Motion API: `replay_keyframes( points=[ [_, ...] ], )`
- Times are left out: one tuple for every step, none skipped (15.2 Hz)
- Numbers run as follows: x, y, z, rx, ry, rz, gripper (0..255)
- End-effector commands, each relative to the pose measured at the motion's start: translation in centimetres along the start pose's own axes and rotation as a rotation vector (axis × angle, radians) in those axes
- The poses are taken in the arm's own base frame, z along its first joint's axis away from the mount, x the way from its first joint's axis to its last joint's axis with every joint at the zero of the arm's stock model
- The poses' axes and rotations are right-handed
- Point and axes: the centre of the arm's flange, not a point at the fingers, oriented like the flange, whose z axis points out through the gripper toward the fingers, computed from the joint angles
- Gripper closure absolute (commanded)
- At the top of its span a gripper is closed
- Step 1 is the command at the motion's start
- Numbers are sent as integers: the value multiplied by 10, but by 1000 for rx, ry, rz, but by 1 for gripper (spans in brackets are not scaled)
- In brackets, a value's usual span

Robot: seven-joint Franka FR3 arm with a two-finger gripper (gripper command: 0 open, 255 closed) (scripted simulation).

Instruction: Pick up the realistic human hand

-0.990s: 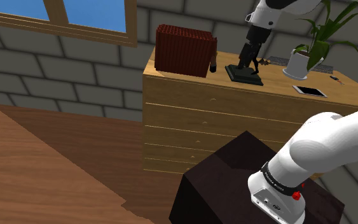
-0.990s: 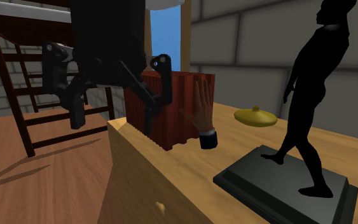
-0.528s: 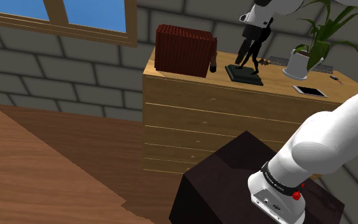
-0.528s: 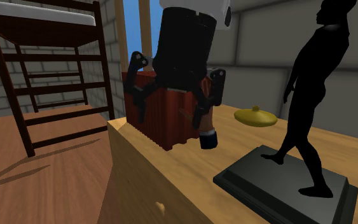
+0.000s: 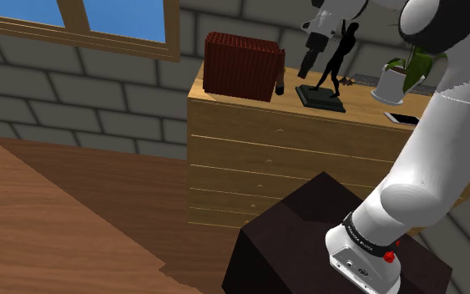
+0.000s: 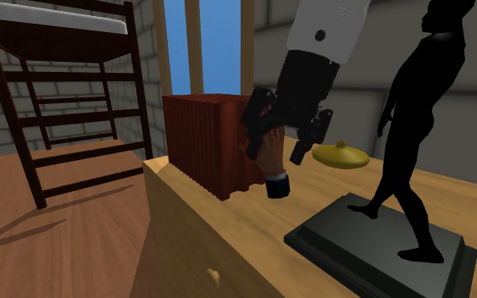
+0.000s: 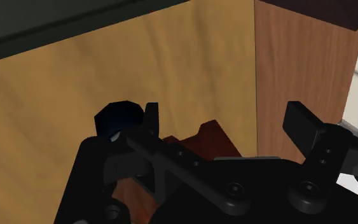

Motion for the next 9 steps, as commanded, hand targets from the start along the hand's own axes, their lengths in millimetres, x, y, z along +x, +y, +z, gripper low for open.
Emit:
replay_keyframes(
  points=[
    [10, 27, 2, 30, 9, -67, 0],
    [16, 41, 3, 44, 13, -96, 0],
    [23, 54, 4, 57, 16, -125, 0],
    [30, 67, 6, 71, 20, -154, 0],
    [37, 80, 7, 85, 24, -183, 0],
    [45, 93, 9, 98, 27, -212, 0],
    [46, 95, 9, 100, 28, -216, 0],
    [46, 96, 14, 100, 28, -216, 0],
    [45, 97, 19, 100, 28, -216, 0]
  ],
)
